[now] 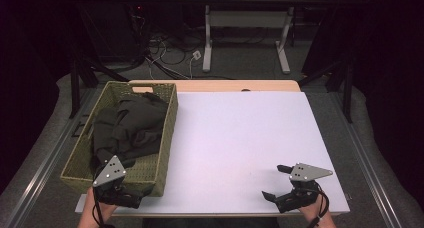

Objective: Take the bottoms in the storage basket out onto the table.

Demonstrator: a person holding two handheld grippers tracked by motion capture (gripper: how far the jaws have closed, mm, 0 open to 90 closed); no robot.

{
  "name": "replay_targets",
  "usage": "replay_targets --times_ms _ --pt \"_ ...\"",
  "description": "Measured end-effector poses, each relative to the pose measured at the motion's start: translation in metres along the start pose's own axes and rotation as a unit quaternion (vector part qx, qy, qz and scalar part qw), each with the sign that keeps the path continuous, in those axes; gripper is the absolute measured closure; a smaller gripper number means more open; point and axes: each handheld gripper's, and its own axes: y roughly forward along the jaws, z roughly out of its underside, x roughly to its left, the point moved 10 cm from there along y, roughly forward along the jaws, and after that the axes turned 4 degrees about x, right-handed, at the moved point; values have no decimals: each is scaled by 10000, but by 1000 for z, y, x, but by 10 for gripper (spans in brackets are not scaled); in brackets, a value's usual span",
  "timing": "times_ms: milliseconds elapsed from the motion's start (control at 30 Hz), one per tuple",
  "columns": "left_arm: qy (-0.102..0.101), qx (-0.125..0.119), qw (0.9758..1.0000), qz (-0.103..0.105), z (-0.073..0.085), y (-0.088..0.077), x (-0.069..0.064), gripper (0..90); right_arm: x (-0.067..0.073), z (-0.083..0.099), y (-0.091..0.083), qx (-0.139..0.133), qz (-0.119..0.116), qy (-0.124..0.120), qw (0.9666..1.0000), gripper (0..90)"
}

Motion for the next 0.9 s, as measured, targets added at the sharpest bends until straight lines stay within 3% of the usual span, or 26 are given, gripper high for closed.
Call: replay_targets --times_ms 400,900 --pt "-75 -15 9999 -133 -1 -1 3 0 0 -1 1 -35 32 -20 10000 7" --pt "-170 -4 9987 -484 -4 -13 15 0 -1 2 1 72 43 50 10000 10"
